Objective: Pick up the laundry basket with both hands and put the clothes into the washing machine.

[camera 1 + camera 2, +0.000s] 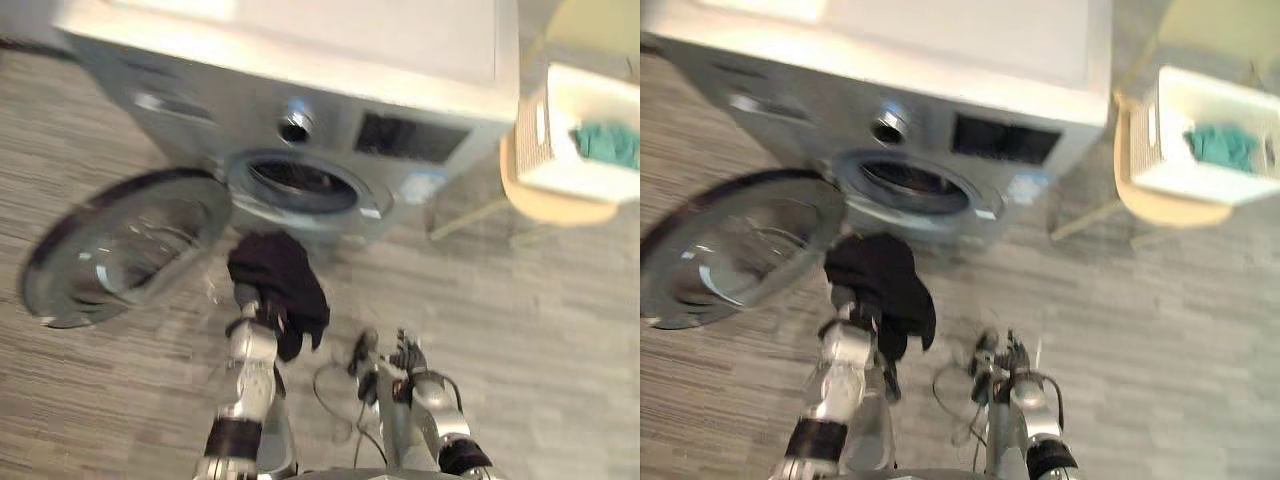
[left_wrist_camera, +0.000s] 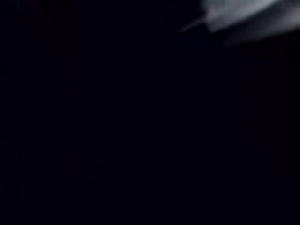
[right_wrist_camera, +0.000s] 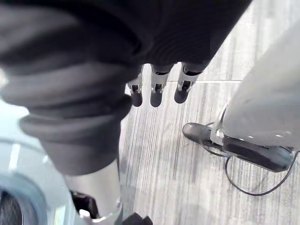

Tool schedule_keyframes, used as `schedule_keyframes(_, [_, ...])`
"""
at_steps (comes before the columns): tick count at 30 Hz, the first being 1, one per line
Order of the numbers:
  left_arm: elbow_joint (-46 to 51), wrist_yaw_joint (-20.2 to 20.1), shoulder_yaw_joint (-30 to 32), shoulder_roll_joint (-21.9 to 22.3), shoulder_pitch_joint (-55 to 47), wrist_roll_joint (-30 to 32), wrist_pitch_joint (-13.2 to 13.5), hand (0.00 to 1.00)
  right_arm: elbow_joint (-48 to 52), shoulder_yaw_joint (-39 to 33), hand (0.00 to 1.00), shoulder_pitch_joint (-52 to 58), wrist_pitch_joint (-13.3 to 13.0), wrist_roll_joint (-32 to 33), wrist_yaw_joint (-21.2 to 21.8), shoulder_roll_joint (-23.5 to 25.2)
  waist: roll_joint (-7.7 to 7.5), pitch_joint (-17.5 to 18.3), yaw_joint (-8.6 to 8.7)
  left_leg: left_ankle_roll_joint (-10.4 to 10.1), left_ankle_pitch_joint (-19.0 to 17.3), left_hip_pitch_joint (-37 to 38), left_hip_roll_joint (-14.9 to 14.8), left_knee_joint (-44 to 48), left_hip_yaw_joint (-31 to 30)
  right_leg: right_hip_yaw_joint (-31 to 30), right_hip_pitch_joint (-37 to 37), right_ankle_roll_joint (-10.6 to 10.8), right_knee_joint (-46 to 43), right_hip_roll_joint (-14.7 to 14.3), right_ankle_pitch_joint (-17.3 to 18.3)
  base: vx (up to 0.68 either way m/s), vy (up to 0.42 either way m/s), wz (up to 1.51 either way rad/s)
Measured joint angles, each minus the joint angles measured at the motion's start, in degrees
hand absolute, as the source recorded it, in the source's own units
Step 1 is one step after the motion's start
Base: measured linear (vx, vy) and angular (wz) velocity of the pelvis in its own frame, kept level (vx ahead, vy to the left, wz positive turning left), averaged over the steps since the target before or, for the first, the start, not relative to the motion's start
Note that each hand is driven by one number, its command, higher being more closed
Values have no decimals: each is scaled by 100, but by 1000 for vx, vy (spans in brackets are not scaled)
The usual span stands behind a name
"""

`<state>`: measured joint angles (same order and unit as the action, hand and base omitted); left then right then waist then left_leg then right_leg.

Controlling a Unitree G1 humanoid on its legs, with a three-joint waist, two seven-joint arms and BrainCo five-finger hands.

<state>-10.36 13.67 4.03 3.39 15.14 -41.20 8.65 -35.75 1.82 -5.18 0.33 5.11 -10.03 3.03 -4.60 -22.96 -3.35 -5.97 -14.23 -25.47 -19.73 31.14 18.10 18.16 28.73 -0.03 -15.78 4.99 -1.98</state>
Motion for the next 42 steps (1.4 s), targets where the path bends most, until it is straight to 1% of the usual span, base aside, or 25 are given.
schedule_keyframes(1, [-80,79,135,-3,281,-65,70,100,101,48,0,4,-35,150,-11,21,-14,-56,25,-8,5,-96,-44,46,23,-21,113,-14,-24,-34,-9,47,-133,-33])
schedule_keyframes(3, [-144,454,743,-50,1298,-288,373,100,477,308,0,-14,-280,869,-2,-12,-28,-355,236,-27,-5,-542,-217,315,0,-38,565,-95,-244,-104,10,62,-83,-24])
schedule_keyframes(4, [-144,531,862,-85,1501,-341,437,100,588,368,0,-12,-341,1041,-2,-14,-23,-443,280,-51,-22,-653,-233,406,-30,-40,688,-135,-362,-99,40,32,-34,-23])
schedule_keyframes(5, [-143,642,1016,-160,1934,-412,573,100,789,481,0,-12,-470,1377,9,-3,-35,-586,283,-74,-62,-885,-270,595,-89,-82,995,-188,-643,-86,94,8,-20,-16])
schedule_keyframes(6, [-144,690,1047,-227,2141,-455,632,100,888,544,0,-13,-548,1605,30,-7,-27,-660,294,-78,-86,-1026,-325,717,-107,-89,1155,-213,-803,-67,153,5,-21,-11])
schedule_keyframes(7, [-141,768,1073,-434,2463,-539,728,100,1087,712,0,-14,-703,2067,54,-15,-37,-753,354,-79,-135,-1404,-335,992,-182,-86,1535,-231,-1196,7,315,-5,-18,12])
schedule_keyframes(8, [-142,792,1134,-628,2700,-544,762,100,1254,869,0,-16,-841,2524,171,2,-35,-758,443,-57,-231,-1843,-346,1320,-346,-68,1965,-252,-1639,104,512,-4,-11,19])
schedule_keyframes(10, [-144,880,1151,-898,2987,-545,782,100,1486,1093,0,-24,-993,3053,359,15,-47,-802,477,-81,-424,-2390,-440,1771,-522,-59,2508,-292,-2239,171,746,-26,1,16])
schedule_keyframes(11, [-145,912,1145,-1059,3116,-547,787,100,1612,1205,0,-23,-1081,3357,471,17,-44,-806,528,-99,-485,-2752,-430,2063,-667,-56,2841,-308,-2619,252,890,-47,4,21])
schedule_keyframes(12, [-145,917,1141,-1134,3172,-550,789,100,1672,1243,0,-22,-1128,3544,538,16,-44,-806,554,-84,-503,-2922,-422,2191,-733,-49,2993,-286,-2795,309,956,-55,-6,32])
schedule_keyframes(14, [-162,926,1128,-1349,3404,-591,791,100,1815,1282,0,-17,-1229,3962,725,6,-45,-806,568,-98,-633,-3404,-424,2497,-892,-72,3466,-272,-3245,405,1142,-95,-47,27])
schedule_keyframes(15, [-295,931,1123,-1555,3649,-686,827,100,1946,1284,0,-16,-1292,4189,790,-1,-51,-807,558,-82,-689,-3737,-423,2650,-1008,-72,3756,-300,-3446,429,1218,-123,-62,18])
schedule_keyframes(19, [-824,1040,1060,-2030,4297,-1159,834,100,2215,1282,0,-17,-1414,4529,945,-22,-55,-806,578,-80,-687,-4391,-442,2917,-1158,-104,4323,-262,-3654,434,1273,-131,-53,6])
schedule_keyframes(21, [-951,1043,748,-2284,4718,-1297,817,100,2323,1365,0,-15,-1452,4692,1047,-21,-60,-803,584,-100,-658,-4632,-459,2948,-1187,-110,4569,-270,-3686,433,1266,-119,-57,-2])
schedule_keyframes(25, [-1245,1025,204,-2668,5722,-1340,761,100,2520,1398,0,-14,-1465,4883,1175,-3,-63,-802,644,-132,-607,-4872,-533,2991,-1222,-58,4783,-380,-3699,405,1197,-41,-32,-8])
schedule_keyframes(29, [-1264,1000,-213,-2729,6306,-1322,737,100,2609,1396,0,-15,-1478,4894,1274,-3,-62,-801,756,-133,-607,-4838,-533,2929,-1169,-58,4775,-392,-3666,402,1190,1,-4,-1])
schedule_keyframes(32, [-1269,1000,-217,-2691,6285,-1321,737,100,2575,1365,0,-14,-1471,4897,1271,-3,-62,-801,769,-135,-605,-4603,-527,2773,-1035,-104,4656,-392,-3588,397,1189,14,-1,0])
schedule_keyframes(34, [-1278,1021,-193,-2633,6057,-1322,737,100,2437,1331,0,-9,-1469,4929,1192,-84,-63,-801,800,-182,-565,-4032,-437,2524,-897,-163,4286,-394,-3562,400,1192,49,-8,4])
schedule_keyframes(35, [-1295,1021,-196,-2624,6044,-1322,736,100,2420,1330,0,-8,-1471,4928,1149,-120,-65,-800,803,-182,-544,-3925,-405,2462,-888,-180,4219,-394,-3554,405,1192,34,-17,13])
schedule_keyframes(36, [-1375,1018,-201,-2626,6047,-1321,735,100,2384,1320,0,-9,-1477,4924,1125,-160,-66,-801,825,-166,-465,-3744,-329,2313,-879,-193,4086,-394,-3517,427,1196,14,-26,30])
schedule_keyframes(38, [-1652,1023,-174,-2637,6033,-1324,666,100,2321,1318,0,-4,-1496,4881,1082,-214,-67,-800,920,-106,-232,-3486,-33,1933,-1021,-187,3835,-401,-3342,515,1201,-3,-33,42])
schedule_keyframes(39, [-1741,1025,-170,-2639,6017,-1324,627,100,2295,1318,0,-1,-1500,4878,1054,-242,-70,-798,921,-91,-193,-3408,22,1845,-1062,-192,3744,-404,-3244,504,1199,-20,-30,20])
schedule_keyframes(40, [-1820,1029,-126,-2672,5912,-1323,542,100,2242,1318,0,2,-1500,4873,981,-296,-70,-798,908,-98,-89,-3303,59,1770,-1136,-215,3584,-442,-3051,428,1169,-32,-26,-18])
schedule_keyframes(41, [-1906,1027,-38,-2792,5724,-1315,498,100,2146,1318,0,4,-1505,4840,902,-358,-88,-791,871,78,91,-3362,5,2065,-1238,-317,3426,-460,-2845,274,1056,-49,-17,-42])
schedule_keyframes(42, [-1958,1026,43,-2884,5639,-1282,484,100,2077,1320,0,3,-1518,4816,876,-381,-129,-788,860,18,-37,-3464,-23,2119,-1298,-417,3359,-409,-2683,169,978,-85,5,-110])
